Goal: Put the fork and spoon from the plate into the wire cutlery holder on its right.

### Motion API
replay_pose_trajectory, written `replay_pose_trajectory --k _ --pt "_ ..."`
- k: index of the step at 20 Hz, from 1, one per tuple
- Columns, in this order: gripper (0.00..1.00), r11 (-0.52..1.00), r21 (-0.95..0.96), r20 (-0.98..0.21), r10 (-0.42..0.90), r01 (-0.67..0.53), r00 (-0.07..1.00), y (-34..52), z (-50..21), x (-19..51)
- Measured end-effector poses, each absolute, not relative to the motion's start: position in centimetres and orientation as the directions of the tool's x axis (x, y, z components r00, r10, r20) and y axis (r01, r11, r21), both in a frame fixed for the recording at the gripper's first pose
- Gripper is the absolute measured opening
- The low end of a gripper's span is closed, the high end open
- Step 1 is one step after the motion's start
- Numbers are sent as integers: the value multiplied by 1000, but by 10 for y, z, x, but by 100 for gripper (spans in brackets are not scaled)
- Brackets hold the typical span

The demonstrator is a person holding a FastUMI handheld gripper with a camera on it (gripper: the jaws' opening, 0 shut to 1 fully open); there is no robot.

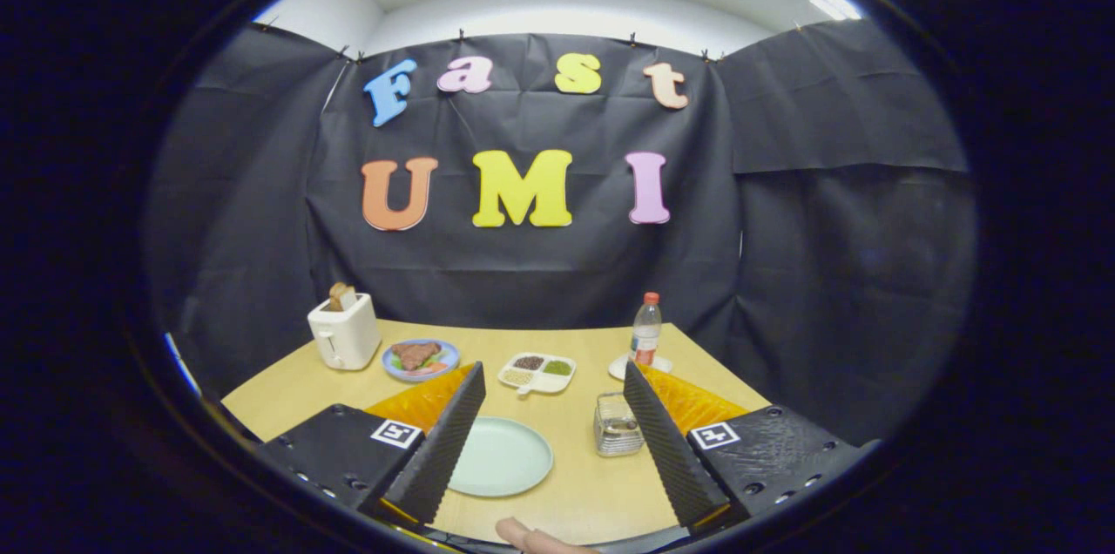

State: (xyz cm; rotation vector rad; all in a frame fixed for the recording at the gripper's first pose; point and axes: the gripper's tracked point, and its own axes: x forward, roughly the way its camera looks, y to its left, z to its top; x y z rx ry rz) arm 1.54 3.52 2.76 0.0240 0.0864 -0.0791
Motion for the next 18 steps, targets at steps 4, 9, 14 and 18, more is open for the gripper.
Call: replay_pose_trajectory --k 4,9,14,18 --pt "96 997 15 -8 -81 82 997 33 41 -19" --pt "96 994 -25 44 -103 104 994 28 33 -45" --pt "96 998 30 25 -53 52 998 33 28 -51" --pt "95 999 1 28 -54 54 998 34 26 -53"
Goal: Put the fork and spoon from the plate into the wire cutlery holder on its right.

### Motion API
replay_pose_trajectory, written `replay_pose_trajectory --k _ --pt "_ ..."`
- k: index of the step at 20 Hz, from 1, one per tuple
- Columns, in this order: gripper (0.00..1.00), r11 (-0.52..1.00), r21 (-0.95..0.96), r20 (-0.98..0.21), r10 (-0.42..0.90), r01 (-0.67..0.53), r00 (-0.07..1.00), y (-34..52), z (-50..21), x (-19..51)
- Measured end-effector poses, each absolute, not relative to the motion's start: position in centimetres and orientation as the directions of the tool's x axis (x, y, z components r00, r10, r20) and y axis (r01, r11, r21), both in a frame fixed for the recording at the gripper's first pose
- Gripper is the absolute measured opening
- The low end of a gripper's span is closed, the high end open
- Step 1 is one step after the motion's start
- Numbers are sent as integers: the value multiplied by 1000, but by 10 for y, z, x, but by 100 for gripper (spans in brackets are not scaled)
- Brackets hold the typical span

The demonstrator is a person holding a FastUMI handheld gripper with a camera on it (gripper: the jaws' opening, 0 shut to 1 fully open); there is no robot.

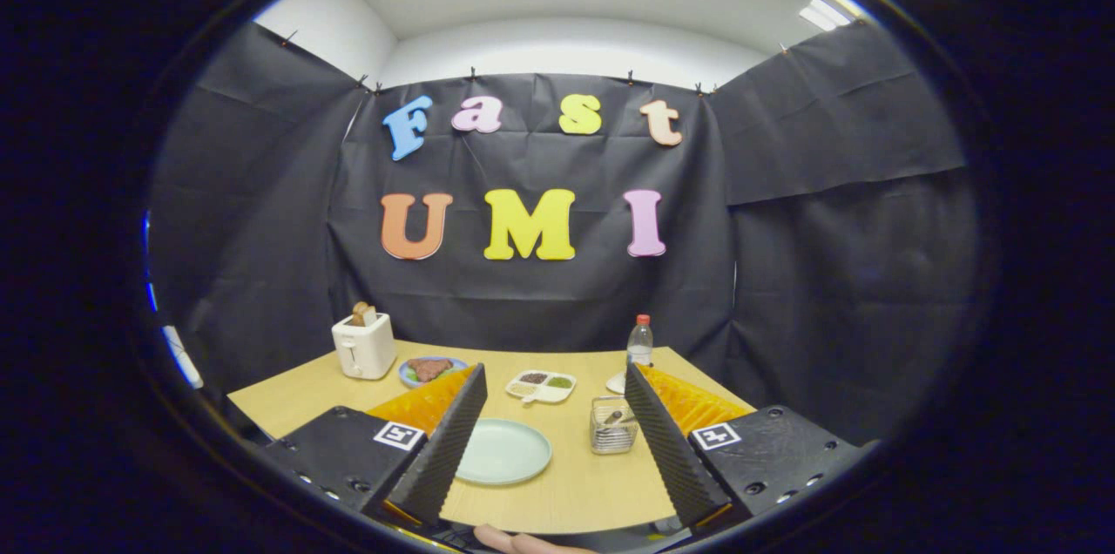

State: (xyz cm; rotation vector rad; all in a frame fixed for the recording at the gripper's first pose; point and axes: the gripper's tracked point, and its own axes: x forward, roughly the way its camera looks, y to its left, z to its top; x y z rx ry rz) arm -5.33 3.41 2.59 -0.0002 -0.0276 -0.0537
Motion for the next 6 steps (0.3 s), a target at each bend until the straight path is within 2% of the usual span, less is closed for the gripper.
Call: replay_pose_trajectory --k 6 --pt "95 999 -15 37 -52 52 998 41 25 -54"
